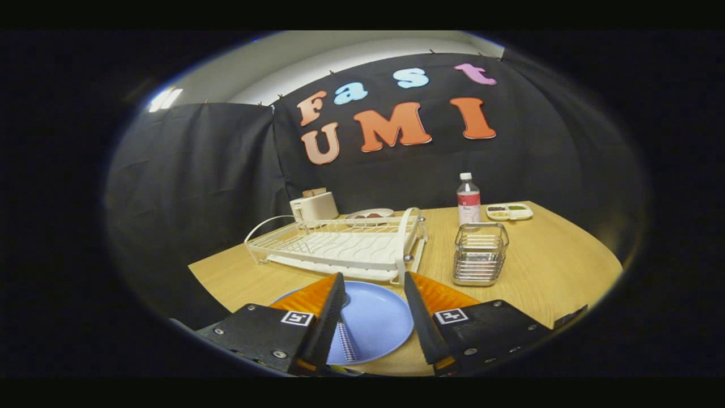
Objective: Take the plate from the dish rack, then take the spoon from the basket and place it into the plate.
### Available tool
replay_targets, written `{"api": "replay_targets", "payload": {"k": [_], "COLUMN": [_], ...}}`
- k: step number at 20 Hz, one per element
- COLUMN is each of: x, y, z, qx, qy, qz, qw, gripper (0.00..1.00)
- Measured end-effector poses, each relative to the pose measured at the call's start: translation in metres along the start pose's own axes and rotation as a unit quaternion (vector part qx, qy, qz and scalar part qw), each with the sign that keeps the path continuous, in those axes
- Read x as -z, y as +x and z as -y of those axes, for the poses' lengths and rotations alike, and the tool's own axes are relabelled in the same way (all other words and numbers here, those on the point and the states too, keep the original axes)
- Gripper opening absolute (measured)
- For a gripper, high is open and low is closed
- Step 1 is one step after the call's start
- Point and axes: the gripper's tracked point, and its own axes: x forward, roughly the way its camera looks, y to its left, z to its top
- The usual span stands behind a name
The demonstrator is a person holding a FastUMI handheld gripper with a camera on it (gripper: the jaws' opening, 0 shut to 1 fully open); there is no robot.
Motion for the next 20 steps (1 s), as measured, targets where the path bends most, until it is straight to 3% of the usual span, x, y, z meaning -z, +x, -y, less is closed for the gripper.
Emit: {"api": "replay_targets", "payload": {"k": [2, 8, 20], "x": [-0.020, -0.093, -0.191], "y": [0.000, -0.011, -0.032], "z": [0.003, 0.007, 0.010], "qx": [0.018, 0.063, 0.126], "qy": [-0.018, -0.030, -0.092], "qz": [0.023, 0.110, 0.193], "qw": [0.999, 0.992, 0.969], "gripper": [0.72, 0.83, 0.93]}}
